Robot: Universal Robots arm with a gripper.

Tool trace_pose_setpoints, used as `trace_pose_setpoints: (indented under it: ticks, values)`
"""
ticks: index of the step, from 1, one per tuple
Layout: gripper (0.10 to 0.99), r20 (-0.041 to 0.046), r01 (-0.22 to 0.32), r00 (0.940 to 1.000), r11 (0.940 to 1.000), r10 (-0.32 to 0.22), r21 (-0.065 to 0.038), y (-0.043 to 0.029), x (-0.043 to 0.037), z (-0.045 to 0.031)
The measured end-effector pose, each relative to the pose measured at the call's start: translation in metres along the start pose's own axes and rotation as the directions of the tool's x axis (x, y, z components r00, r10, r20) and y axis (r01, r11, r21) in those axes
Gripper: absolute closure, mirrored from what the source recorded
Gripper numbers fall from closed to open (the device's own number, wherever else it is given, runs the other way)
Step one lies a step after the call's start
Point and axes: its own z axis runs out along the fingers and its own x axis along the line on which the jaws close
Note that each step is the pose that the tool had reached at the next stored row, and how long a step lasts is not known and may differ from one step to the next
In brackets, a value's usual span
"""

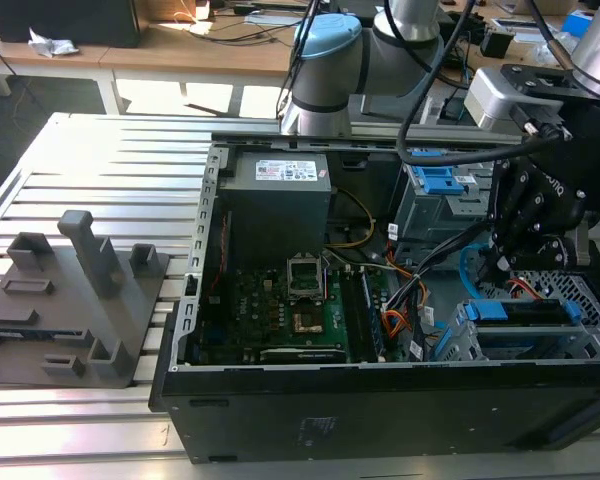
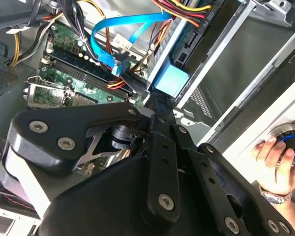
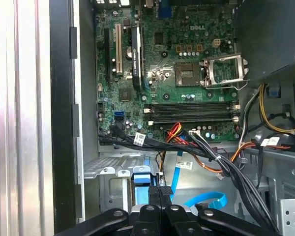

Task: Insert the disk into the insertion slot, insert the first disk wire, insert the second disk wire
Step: 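Insert the second disk wire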

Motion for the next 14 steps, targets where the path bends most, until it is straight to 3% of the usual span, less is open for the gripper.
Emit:
trace_pose_setpoints:
  ticks: [5,12,13,14]
  values:
    - [0.980,0.0000,0.000,1.0000,1.0000,0.000,0.000,0.0011,-0.0098,0.0001]
    - [0.980,0.0000,0.000,1.0000,1.0000,0.000,0.000,0.0011,-0.0109,0.0000]
    - [0.851,0.0001,0.000,1.0000,1.0000,0.000,0.000,0.0011,-0.0110,0.0001]
    - [0.792,0.0000,0.000,1.0000,1.0000,0.000,0.000,0.0012,-0.0110,0.0000]
